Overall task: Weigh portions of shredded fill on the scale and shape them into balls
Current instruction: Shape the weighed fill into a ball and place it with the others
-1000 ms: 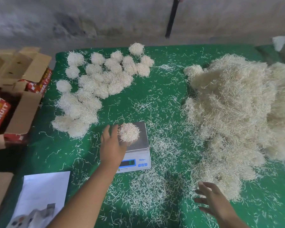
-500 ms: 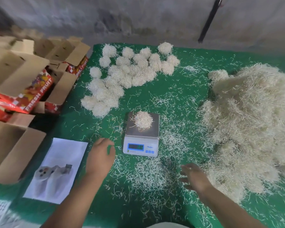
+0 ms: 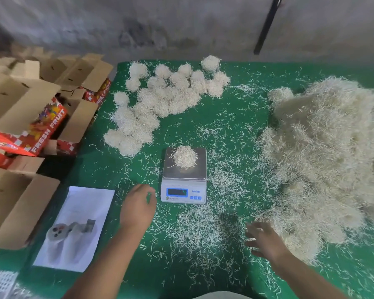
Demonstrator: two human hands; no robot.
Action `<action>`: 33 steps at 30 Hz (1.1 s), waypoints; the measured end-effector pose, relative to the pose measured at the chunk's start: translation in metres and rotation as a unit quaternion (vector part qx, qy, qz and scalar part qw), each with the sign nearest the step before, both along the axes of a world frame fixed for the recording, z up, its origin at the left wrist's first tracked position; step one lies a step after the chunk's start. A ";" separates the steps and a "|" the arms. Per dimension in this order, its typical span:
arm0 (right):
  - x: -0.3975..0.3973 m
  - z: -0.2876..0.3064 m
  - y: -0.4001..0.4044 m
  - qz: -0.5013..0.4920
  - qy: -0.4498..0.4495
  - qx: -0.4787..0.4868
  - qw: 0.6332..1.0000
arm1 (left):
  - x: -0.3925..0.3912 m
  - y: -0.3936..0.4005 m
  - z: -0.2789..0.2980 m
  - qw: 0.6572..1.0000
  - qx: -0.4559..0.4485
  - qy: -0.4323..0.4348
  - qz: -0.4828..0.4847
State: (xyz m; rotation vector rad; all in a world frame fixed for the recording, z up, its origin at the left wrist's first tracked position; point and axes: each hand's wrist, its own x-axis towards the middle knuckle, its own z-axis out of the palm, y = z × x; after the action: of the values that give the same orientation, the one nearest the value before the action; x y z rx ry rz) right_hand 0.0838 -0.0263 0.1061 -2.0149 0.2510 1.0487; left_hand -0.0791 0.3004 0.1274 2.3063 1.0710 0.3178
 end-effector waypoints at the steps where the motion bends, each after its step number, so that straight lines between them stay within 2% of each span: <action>1: -0.003 -0.002 -0.002 0.000 0.001 -0.004 1.000 | 0.005 0.002 -0.001 1.000 -0.003 -0.003 -0.004; 7: -0.021 0.001 -0.004 -0.008 0.004 -0.008 1.000 | 0.061 0.028 -0.008 0.993 -0.010 0.089 -0.077; 13: -0.040 0.012 -0.015 -0.066 0.033 -0.011 0.997 | 0.167 0.072 -0.019 0.953 -0.013 0.212 -0.215; 17: -0.052 0.019 -0.022 -0.116 0.027 -0.011 0.993 | 0.204 0.074 -0.054 0.932 -0.042 0.259 -0.250; 20: -0.060 0.021 -0.026 -0.145 0.025 0.001 0.989 | 0.206 0.067 -0.075 0.942 -0.018 0.240 -0.235; 23: -0.067 0.021 -0.029 -0.160 0.032 0.020 0.986 | 0.198 0.054 -0.079 0.962 -0.017 0.170 -0.214; 25: -0.066 0.025 -0.027 -0.146 0.020 0.038 0.988 | 0.190 0.036 -0.068 0.968 -0.101 0.124 -0.194; 27: -0.053 0.035 -0.020 -0.110 -0.013 0.050 0.993 | 0.180 0.009 -0.045 0.952 -0.225 0.079 -0.194; 30: -0.019 0.060 -0.002 -0.048 -0.073 0.086 0.993 | 0.159 -0.042 0.002 0.899 -0.399 0.032 -0.177; 33: 0.010 0.091 0.017 0.017 -0.142 0.124 0.982 | 0.136 -0.094 0.039 0.843 -0.518 -0.001 -0.142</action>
State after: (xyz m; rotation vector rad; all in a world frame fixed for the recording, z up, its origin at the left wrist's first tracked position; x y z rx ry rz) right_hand 0.0938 -0.0092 0.1975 -1.9160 -0.0630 0.7580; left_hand 0.0574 0.2068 0.1668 1.4151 0.6145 -0.3265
